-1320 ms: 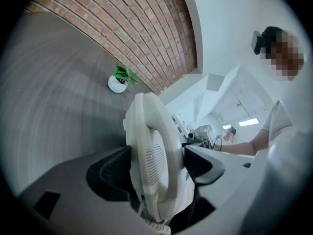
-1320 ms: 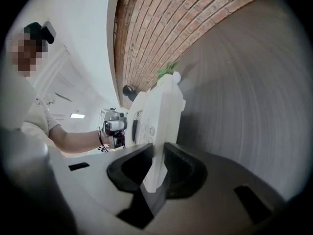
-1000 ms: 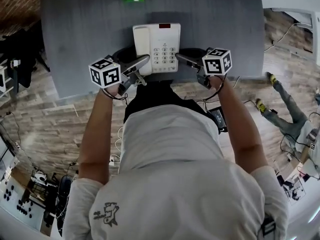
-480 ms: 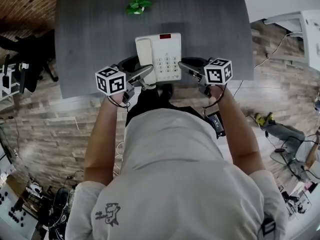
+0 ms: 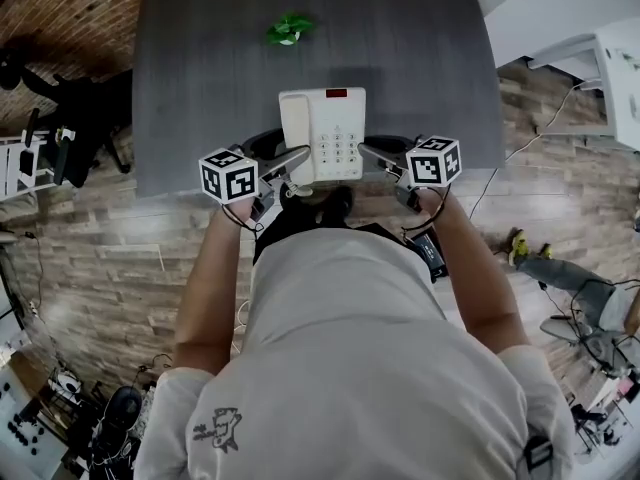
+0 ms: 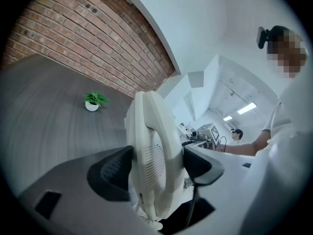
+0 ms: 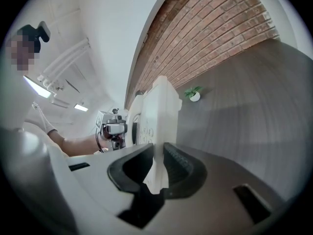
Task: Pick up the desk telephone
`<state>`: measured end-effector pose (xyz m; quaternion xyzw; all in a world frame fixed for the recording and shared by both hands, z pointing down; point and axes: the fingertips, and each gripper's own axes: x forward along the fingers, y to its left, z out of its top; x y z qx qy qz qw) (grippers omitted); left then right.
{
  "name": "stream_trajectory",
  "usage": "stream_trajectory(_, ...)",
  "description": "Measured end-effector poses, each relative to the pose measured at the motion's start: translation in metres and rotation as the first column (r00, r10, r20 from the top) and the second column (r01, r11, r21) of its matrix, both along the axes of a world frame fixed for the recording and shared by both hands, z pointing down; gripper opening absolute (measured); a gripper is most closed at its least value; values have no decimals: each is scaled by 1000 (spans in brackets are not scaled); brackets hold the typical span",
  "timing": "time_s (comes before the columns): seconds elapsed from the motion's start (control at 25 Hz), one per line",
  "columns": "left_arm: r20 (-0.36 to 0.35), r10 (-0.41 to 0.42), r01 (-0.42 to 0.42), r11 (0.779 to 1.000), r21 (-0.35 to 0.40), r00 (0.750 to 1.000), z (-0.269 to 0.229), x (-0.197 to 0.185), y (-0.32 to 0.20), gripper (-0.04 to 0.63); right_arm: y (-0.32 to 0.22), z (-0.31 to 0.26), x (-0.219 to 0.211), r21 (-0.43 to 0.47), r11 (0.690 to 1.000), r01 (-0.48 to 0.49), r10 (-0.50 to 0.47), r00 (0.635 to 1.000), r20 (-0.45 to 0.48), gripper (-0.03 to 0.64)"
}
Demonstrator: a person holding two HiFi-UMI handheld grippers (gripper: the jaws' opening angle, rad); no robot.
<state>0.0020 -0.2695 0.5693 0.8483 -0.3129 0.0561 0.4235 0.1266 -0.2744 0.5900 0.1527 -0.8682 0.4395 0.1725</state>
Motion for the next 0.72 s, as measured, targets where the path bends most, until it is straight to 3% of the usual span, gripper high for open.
stream_trajectory(0.12, 5, 13, -13, 1000, 0, 1000, -4, -3, -2, 344, 1, -2, -2, -6, 1000, -9, 9, 1000, 2, 72)
stream_trajectory(0.36, 14, 35, -36, 999, 28, 999, -16, -19, 52, 341, 55, -16, -18, 35, 999, -36, 36, 999, 14, 71)
stream_trajectory(0.72, -1, 68, -68, 997, 38, 998, -21, -59, 89, 341, 92, -28, -58, 62, 994, -95, 95, 995, 9, 71)
